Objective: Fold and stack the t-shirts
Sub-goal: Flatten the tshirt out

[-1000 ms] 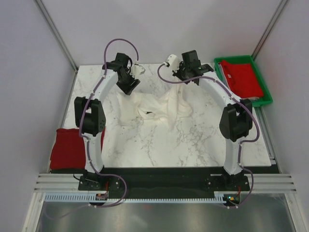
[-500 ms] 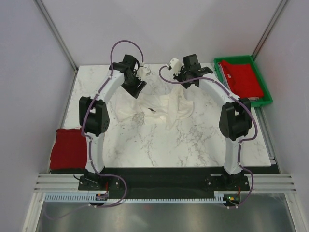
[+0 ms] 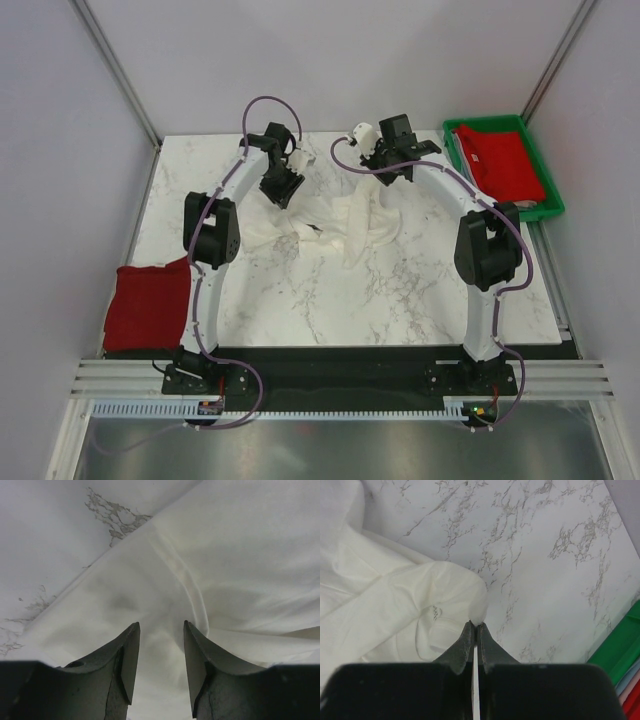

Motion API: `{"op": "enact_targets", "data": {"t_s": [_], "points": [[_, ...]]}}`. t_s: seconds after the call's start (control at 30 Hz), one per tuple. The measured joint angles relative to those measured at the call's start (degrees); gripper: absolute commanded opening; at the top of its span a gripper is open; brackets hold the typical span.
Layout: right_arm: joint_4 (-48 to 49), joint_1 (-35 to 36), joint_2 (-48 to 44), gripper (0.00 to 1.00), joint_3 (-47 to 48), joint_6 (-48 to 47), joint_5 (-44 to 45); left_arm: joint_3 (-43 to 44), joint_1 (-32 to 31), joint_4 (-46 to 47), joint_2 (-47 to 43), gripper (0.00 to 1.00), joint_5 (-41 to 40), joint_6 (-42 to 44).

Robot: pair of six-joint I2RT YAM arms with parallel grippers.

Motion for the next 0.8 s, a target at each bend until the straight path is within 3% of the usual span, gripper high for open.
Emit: {"op": "enact_targets", "data": {"t_s": [0.4, 0.67, 0.8], "points": [[0.2, -0.1, 0.0, 0.0, -0.1, 0.4, 0.0, 2.9, -0.8, -0.2, -0.8, 0.51, 1.5, -2.2], [0.2, -0.1, 0.0, 0.0, -0.2, 0.4, 0.0, -0.2, -2.6, -0.7, -1.5, 0.45, 2.5, -2.2], [0.3, -0.1, 0.0, 0.0, -0.4, 0.4, 0.0, -0.4, -2.7, -1.3, -1.5, 0.34, 2.2, -2.3]]}}
